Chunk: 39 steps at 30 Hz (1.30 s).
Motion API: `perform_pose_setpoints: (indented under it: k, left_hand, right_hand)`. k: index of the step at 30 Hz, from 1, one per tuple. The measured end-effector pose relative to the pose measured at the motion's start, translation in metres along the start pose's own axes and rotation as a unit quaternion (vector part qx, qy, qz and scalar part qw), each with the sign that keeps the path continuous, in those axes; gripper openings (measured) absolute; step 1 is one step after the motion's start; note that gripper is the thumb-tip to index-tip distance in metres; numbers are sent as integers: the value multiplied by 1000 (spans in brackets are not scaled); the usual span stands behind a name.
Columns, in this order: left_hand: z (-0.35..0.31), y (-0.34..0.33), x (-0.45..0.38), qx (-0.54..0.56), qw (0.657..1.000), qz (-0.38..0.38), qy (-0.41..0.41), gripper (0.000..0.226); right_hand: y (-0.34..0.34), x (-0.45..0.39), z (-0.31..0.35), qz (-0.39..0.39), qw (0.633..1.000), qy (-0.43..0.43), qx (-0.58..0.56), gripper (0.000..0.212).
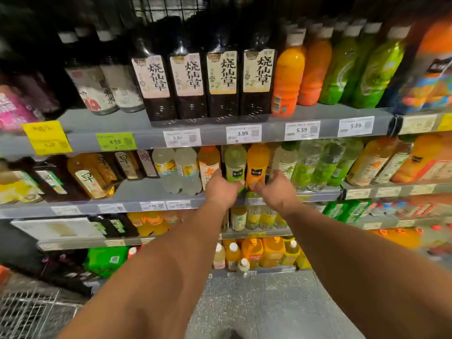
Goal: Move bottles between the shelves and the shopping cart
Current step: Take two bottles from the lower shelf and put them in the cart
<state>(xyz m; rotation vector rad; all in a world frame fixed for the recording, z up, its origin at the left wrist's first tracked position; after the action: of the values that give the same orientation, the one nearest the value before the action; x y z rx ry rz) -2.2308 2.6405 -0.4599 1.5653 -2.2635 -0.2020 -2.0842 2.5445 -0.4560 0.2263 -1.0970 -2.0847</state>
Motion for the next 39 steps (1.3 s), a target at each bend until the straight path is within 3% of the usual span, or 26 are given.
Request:
perform_pose_setpoints:
  k: [4,8,17,26,32,39]
  left_hand:
    - [-1,-16,-26,-6,1000,-18,-6,64]
    - [-7,-27,-40,-19,997,-69,-4,53]
    - [-9,-37,-46,6,990,-141,10,58]
    - [9,-34,-16,76,986,-133,-71,47]
    - [0,-12,21,104,984,-132,-63,49]
    - [14,67,79,105,977,-186,-2,42]
  right_hand:
    - [-15,-31,1,-10,1000,8,-5,34]
    - [-25,-55,5,-10,1000,-4,3,51]
    - [-29,-69,3,-71,996,-19,-43,51]
    - [-22,-36,-8,-94,990,50,-96,52]
    - [-6,3,4,-78,989,55,-116,44]
    - [-16,63,58,18,992,111,-58,44]
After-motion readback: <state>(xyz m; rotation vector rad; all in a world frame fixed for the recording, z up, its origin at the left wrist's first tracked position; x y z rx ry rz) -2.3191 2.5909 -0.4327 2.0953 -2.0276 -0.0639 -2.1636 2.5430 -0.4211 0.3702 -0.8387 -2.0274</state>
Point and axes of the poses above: each hand's wrist, its own x-axis away from the middle knuckle, its own y-axis out of the back of the hand, z = x × y, the point moved 5 cm from there along -x, towards the middle knuckle, and after that the axes turned 12 degrees about x, right-handed, at the moved point
